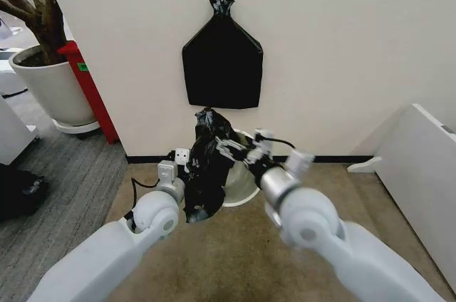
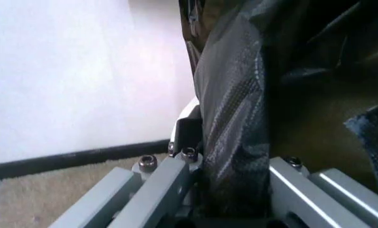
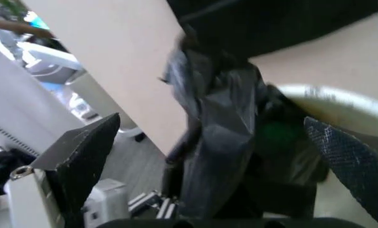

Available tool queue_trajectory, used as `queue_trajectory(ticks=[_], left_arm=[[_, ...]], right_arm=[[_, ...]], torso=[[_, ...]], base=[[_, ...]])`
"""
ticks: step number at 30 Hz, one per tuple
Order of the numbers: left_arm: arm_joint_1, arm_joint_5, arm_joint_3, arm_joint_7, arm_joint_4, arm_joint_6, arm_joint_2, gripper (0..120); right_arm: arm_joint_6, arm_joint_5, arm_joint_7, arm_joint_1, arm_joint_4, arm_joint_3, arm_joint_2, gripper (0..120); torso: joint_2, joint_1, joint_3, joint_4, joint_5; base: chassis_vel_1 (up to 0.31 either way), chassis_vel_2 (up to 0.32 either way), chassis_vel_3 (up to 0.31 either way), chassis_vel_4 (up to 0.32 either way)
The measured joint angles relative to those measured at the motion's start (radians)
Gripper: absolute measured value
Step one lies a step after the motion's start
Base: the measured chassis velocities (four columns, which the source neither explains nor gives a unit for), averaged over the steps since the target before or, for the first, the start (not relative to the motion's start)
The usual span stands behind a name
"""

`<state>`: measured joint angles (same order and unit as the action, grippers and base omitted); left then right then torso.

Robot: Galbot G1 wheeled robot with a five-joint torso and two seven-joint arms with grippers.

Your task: Place the garbage bag over the trash bin.

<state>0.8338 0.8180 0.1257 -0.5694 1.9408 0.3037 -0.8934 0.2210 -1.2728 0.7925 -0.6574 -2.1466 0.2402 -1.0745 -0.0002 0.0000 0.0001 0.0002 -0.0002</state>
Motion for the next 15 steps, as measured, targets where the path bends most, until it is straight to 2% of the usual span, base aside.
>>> queue_trajectory(ticks=[5,10,12,15], left_arm=[[0.001,-0.020,-0.005,0.014,0.004,-0.007,0.000,1],[0.005,-0.036,-0.010,0.021,0.012,-0.010,0.000,1],[0.005,-0.037,-0.011,0.021,0.013,-0.010,0.000,1],[0.003,-0.039,-0.012,0.022,0.015,-0.010,0.000,1]], right_arm=[[0.003,-0.019,0.034,0.024,0.045,0.009,-0.025,100],[0.005,-0.038,0.055,0.027,0.063,0.017,-0.041,82],[0.005,-0.039,0.056,0.027,0.064,0.018,-0.042,81],[0.004,-0.041,0.061,0.028,0.067,0.024,-0.049,66]], torso=[[0.000,0.000,0.000,-0.0002,-0.0001],[0.000,0.000,0.000,-0.0003,-0.0001],[0.000,0.000,0.000,-0.0003,0.0000],[0.000,0.000,0.000,-0.0003,0.0000]], base=[[0.000,0.000,0.000,0.000],[0.000,0.000,0.000,0.000],[0.000,0.000,0.000,0.000],[0.000,0.000,0.000,0.000]])
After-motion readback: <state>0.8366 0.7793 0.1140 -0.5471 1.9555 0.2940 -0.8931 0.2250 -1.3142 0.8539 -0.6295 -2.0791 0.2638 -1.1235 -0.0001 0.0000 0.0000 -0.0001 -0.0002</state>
